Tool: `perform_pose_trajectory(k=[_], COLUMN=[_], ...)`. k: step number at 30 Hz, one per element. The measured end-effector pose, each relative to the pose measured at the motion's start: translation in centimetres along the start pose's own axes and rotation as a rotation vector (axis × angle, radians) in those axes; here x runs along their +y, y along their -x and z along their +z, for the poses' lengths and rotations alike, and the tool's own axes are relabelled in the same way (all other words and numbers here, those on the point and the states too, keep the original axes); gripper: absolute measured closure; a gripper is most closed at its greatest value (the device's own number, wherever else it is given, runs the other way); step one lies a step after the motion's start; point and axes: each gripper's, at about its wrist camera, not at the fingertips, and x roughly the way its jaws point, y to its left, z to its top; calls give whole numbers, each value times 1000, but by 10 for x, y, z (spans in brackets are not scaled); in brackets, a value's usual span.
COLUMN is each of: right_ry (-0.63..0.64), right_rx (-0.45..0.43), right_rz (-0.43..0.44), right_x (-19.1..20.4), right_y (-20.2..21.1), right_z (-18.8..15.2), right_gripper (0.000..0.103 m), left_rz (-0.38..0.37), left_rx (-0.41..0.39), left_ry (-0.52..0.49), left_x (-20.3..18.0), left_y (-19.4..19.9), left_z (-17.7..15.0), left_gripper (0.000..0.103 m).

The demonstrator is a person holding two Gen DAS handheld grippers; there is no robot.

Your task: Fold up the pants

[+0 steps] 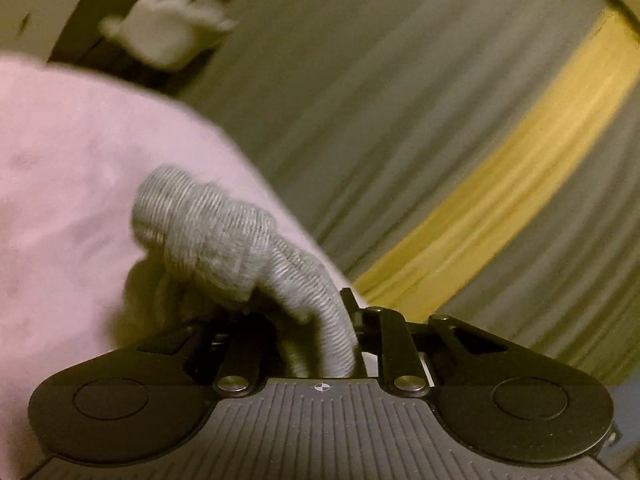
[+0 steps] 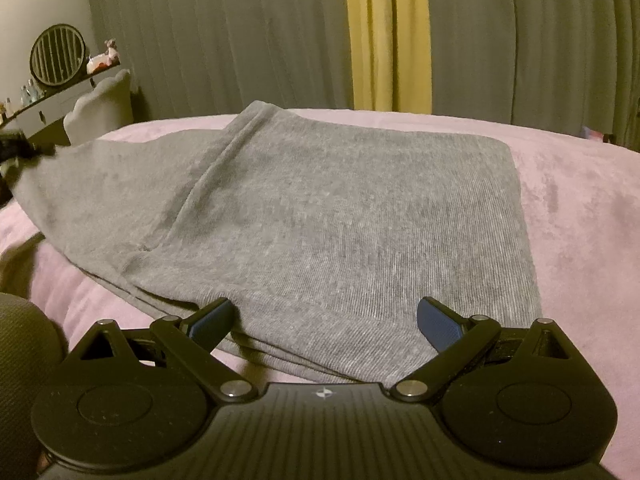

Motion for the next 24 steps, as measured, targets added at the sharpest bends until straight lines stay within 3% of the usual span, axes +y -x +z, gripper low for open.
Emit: perform_pose_trajectory(k=[4, 7, 10, 12, 14, 17, 18, 20, 21, 24], right_ry=[-122, -196, -306, -374, -428, -512, -542, -574, -580, -582], right_rx=[-59, -111, -162, -182, -200, -211, -212, -212, -211, -206], right_rz=[16, 1, -12, -25, -37, -50, -49, -38, -31, 1], right_x=[-13, -28, -51, -66, -78, -95, -100, -104, -106, -108], right_y=[18, 32, 45, 51, 56, 57, 57, 57, 56, 55], right_z=[9, 14, 16, 14, 11, 5, 3, 1, 2, 3], right_gripper=[5, 5, 5, 5, 5, 5, 5, 5, 5, 5], left_rz=[-73, -155, -238, -286, -315, -300, -283, -243, -209, -239], left_rx=[-46, -52, -13, 61, 142, 248, 290, 412, 451, 356], left_ry=[-103, -319, -508, -604, -690, -902, -982, -1156, -1250, -1482], left_x=[-72, -141, -197, -229, -250, -269, -271, -265, -261, -253], left_y=[15, 20, 16, 10, 2, -10, -15, -21, -21, 9], left_z=[-5, -24, -61, -99, -139, -217, -241, -291, -308, -330], left_gripper=[84, 83, 83, 83, 83, 81, 77, 60, 57, 44])
